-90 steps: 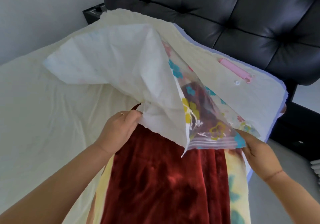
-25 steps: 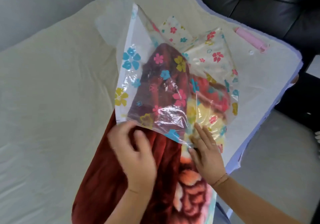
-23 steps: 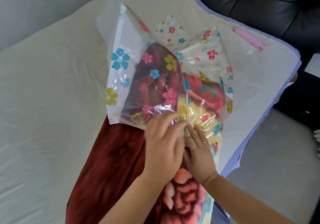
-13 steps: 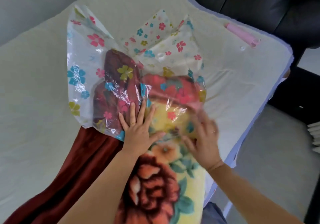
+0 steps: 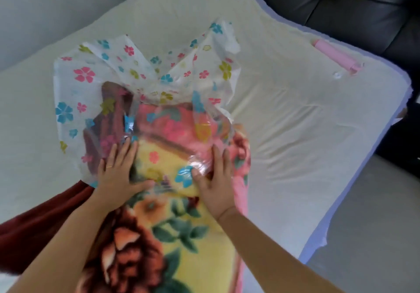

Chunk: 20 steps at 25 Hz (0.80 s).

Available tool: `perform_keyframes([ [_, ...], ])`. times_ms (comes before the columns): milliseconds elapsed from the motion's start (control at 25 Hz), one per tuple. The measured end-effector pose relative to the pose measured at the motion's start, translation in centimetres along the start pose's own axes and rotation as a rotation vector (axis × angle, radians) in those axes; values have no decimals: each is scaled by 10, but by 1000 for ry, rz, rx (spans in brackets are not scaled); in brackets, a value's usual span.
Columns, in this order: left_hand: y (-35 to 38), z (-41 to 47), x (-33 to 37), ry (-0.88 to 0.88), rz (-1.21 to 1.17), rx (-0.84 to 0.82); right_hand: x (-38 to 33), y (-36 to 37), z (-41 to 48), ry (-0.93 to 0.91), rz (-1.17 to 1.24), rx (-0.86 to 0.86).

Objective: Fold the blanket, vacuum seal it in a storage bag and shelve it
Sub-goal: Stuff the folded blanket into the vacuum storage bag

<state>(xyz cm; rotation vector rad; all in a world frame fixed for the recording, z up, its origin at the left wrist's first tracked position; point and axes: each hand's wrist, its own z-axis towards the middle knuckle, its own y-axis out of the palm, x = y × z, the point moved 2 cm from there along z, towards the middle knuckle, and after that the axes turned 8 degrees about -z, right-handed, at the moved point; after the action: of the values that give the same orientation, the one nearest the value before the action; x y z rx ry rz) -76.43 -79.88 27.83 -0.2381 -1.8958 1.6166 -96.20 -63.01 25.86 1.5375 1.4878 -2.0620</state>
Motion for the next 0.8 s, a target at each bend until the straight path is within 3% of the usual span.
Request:
perform_keyframes([
  [160,-55,-22,7,-36,-588,96,-62,71,-3,6,10,-77],
  [280,-52,-19,39,36,-344,217,-109,120,6,-184,-161,-175],
  [360,-42,-3,19,-97,-242,192,-124,129,15,-271,17,-191],
  [440,-34,8,-16,-198,-155,183,-114,113,30,-209,248,-233],
  [480,-30,11,-30,-206,-81,178,-105,97,39,-207,314,-199],
  [560,-18,13,-44,-216,6,157,-72,68,65,-192,326,54],
  [640,-13,14,-44,-224,26,155,-35,48,100,12,176,229],
  [680,-10,14,-46,-222,20,163,-13,46,117,193,169,196],
  [720,-9,13,-47,-221,3,160,1,49,128,365,277,64],
  [800,-13,11,-48,-227,-9,164,16,67,144,461,655,-264],
])
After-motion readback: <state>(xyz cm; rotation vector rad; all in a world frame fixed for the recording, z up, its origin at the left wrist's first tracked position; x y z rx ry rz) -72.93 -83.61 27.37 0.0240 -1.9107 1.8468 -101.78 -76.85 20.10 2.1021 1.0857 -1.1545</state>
